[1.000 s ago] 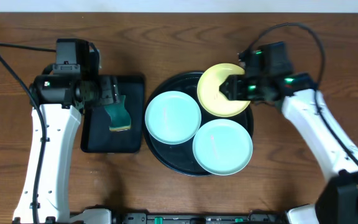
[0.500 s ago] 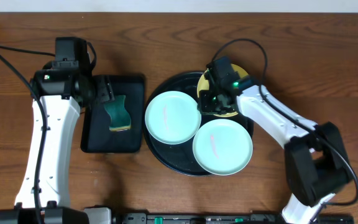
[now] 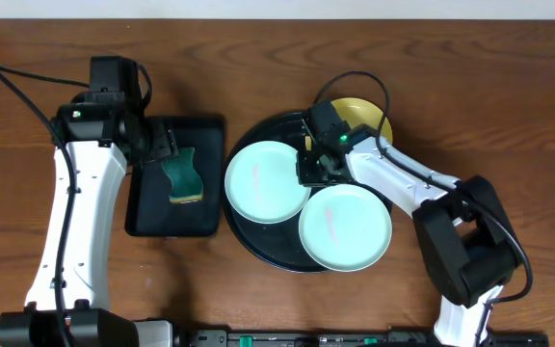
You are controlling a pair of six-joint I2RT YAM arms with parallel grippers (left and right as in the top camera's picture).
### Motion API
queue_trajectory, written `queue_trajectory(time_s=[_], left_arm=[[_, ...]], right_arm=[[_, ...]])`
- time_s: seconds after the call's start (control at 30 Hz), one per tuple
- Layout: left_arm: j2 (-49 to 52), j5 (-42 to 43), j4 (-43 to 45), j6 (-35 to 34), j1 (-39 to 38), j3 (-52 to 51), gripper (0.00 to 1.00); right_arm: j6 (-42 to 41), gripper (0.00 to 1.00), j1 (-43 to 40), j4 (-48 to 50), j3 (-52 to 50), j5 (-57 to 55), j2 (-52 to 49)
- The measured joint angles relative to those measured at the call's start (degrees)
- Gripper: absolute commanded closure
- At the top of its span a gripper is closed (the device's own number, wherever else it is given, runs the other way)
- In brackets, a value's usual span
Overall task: Clean dirty plates on tray and stack at the side
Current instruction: 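Reach left gripper to the sponge and right gripper to the yellow plate rim, then grasp the green sponge with the left gripper and lift it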
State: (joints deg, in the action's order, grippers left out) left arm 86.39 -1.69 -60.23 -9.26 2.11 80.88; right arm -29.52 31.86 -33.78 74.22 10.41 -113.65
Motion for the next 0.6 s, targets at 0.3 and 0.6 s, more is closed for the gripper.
queue_trajectory(time_s=[0.3, 0.6], left_arm=[[0.68, -0.04, 0.26, 0.00, 0.00, 0.00, 0.24], [6.23, -0.04, 0.46, 0.00, 0.04, 0.00, 0.28]], right_arm=[[-1.75, 0.96, 0.00, 1.51, 0.02, -1.07, -1.31], [-1.79, 0.99, 0.00, 1.68, 0.17, -0.87, -1.51]])
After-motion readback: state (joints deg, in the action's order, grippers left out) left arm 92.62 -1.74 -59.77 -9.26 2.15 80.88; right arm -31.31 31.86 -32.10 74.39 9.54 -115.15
